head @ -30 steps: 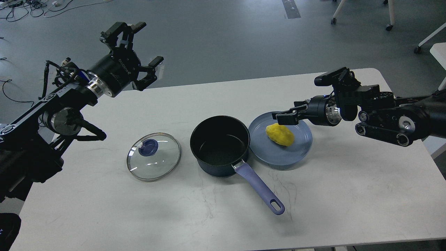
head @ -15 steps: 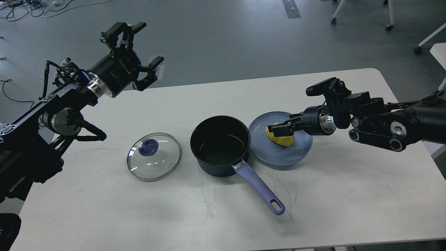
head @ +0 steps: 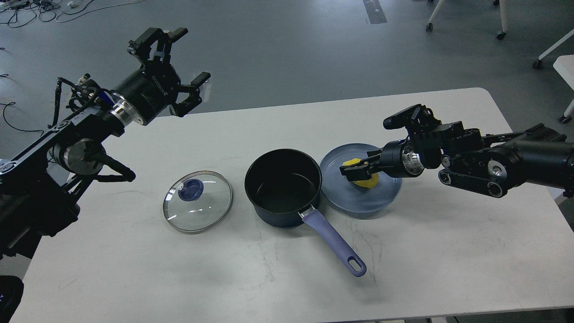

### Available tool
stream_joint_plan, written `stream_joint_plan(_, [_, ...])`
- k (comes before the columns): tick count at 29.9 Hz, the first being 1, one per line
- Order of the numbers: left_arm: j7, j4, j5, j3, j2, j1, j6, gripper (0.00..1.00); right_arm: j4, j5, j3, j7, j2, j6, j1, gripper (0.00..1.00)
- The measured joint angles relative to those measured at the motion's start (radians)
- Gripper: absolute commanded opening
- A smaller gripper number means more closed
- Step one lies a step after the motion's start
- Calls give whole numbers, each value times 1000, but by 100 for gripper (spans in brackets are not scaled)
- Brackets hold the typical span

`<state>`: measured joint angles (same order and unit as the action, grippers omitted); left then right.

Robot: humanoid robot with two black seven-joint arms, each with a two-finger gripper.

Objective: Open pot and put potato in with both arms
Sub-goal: 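Close the right gripper around the yellow potato, then lift the potato and carry it over the saucepan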

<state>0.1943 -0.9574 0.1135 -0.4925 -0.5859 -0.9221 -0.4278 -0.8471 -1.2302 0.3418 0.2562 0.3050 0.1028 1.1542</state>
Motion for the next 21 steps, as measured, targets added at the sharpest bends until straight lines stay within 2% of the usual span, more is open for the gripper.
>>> stream_joint_plan(4, [-2, 0, 0, 0, 0, 0, 1, 98, 4, 0, 25, -2, -8, 0, 0, 86])
stream_joint_plan(6, [-2, 0, 0, 0, -1, 0, 1, 98, 6, 0, 31, -3, -10, 0, 0, 68])
stream_joint_plan(7, [-2, 0, 0, 0, -1, 0, 1, 98, 6, 0, 32, -3, -10, 0, 0, 64])
stream_joint_plan(9, [-2, 0, 0, 0, -2, 0, 1, 98, 6, 0, 34, -3, -10, 0, -1, 44])
stream_joint_plan(10, [-2, 0, 0, 0, -2, 0, 1, 98, 7, 0, 34, -3, -11, 0, -1, 44])
stream_joint_plan(11, [-2, 0, 0, 0, -2, 0, 1, 98, 8, 0, 34, -3, -12, 0, -1, 37])
stream_joint_plan(16, [-1, 0, 0, 0, -5, 3, 1, 98, 34, 0, 34, 1, -21, 0, 8, 28])
stream_joint_plan(21, [0, 0, 0, 0, -6, 3, 1, 98, 42, 0, 33, 2, -34, 0, 13, 27])
